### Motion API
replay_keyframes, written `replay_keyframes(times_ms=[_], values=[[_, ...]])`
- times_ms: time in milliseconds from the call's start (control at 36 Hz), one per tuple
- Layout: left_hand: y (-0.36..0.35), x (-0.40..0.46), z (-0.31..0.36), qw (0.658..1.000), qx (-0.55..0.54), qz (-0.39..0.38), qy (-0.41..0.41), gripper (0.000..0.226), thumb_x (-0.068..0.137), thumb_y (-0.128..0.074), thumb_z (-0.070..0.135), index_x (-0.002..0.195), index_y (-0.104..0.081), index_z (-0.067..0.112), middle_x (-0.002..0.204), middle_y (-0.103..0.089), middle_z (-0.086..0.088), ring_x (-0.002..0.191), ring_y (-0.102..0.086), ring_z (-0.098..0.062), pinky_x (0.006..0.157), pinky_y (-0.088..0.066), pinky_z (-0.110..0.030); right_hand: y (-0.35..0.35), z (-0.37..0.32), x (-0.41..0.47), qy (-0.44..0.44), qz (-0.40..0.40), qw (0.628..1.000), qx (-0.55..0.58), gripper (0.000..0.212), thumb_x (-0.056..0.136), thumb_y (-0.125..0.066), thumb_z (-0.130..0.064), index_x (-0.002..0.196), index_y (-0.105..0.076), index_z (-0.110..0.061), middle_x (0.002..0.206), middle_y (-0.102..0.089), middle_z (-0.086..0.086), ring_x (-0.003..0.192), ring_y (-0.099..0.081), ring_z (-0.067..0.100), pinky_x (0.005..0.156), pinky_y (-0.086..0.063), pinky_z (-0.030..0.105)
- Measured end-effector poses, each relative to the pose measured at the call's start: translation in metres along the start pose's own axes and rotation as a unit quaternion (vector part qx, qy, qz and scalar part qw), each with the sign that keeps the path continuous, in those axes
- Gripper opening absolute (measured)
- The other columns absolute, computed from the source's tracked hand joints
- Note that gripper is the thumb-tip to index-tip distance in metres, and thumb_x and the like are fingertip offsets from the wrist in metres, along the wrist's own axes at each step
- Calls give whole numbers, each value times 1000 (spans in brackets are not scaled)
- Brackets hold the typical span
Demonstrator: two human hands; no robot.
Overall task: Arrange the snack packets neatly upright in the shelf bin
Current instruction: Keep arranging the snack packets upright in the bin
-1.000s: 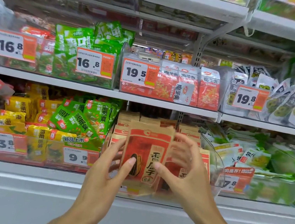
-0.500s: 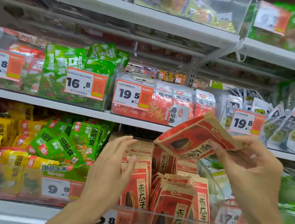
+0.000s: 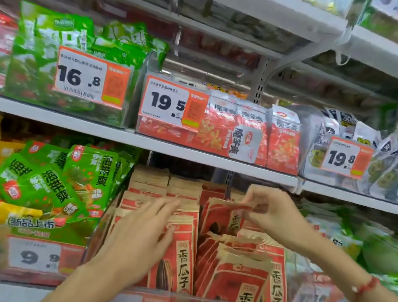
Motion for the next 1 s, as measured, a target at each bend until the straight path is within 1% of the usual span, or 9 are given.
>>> replay_keyframes(times_ms=[111, 250, 361, 472, 611, 722, 833, 945, 1000], values=[[-1, 0, -1, 1000, -14, 9, 2, 51, 100, -40, 38, 148, -22, 36, 146, -33, 21, 134, -34, 0, 102, -37, -20, 2, -7, 6, 2, 11, 999, 34, 26, 81, -74, -7, 68, -58, -23, 74, -71, -7, 77, -69, 1, 66, -49, 15], [1, 0, 1, 1000, -15, 15, -2, 51, 100, -41, 37, 148, -25, 35, 145, -35, 20, 131, -38, -1, 97, -40, -20, -5, 4, 6, -38, -86, 995, -34, 19, 82, -74, -15, 72, -59, -18, 67, -69, -4, 56, -61, 2, 59, -50, 21], [-1, 0, 2, 1000, 1, 6, -10, 56, 99, -43, 39, 150, -23, 31, 151, -29, 18, 138, -28, -2, 104, -32, -16, -18, 6, 13, -62, -159, 976, -136, 8, 82, -73, -29, 77, -68, -32, 79, -72, -9, 78, -66, 7, 81, -54, 39], [-3, 0, 1, 999, 36, -2, -15, 59, 96, -50, 38, 150, -30, 23, 151, -36, 9, 141, -27, -9, 112, -20, -22, -19, -20, 22, -8, -95, 979, -180, 10, 85, -69, -27, 91, -75, -34, 88, -73, -15, 85, -66, 4, 81, -54, 35], [-5, -1, 0, 1000, 21, -1, -14, 59, 98, -44, 41, 152, -22, 27, 150, -33, 12, 139, -26, -5, 110, -25, -21, -42, -15, 27, 16, -165, 950, -266, 17, 90, -62, -21, 102, -72, -28, 105, -71, -11, 99, -63, 19, 79, -47, 29], [-4, 0, 0, 1000, 12, 4, -9, 59, 98, -46, 41, 151, -24, 28, 148, -35, 13, 136, -28, -6, 107, -30, -21, -37, -5, 31, -8, -165, 959, -230, 14, 92, -60, -21, 98, -72, -27, 94, -68, -15, 98, -64, 17, 87, -50, 37], [-3, -1, 1, 1000, 5, 11, -13, 60, 97, -48, 40, 151, -25, 28, 148, -36, 13, 137, -29, -5, 108, -28, -21, -42, 14, 30, -56, -222, 953, -199, 24, 93, -60, -33, 114, -69, -28, 119, -67, -11, 111, -61, 14, 99, -47, 40], [0, 0, 3, 1000, 12, 19, -20, 61, 96, -50, 38, 150, -27, 25, 151, -35, 10, 140, -29, -7, 110, -27, -21, -36, 6, 37, -23, -140, 975, -169, 21, 92, -63, -28, 111, -72, -29, 109, -72, -11, 101, -66, 6, 94, -52, 34], [0, 0, 4, 999, 17, 19, -24, 61, 97, -50, 38, 151, -26, 23, 153, -33, 9, 141, -27, -7, 111, -24, -21, -45, 8, 35, -20, -163, 970, -179, 20, 91, -64, -26, 108, -73, -30, 107, -73, -10, 97, -66, 3, 90, -53, 32]])
Point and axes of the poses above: each hand's wrist, its own x-axis towards the middle knuckle, its own y-axis out of the back of the hand, z = x × y, the point moved 7 cm from there along x, towards the middle knuckle
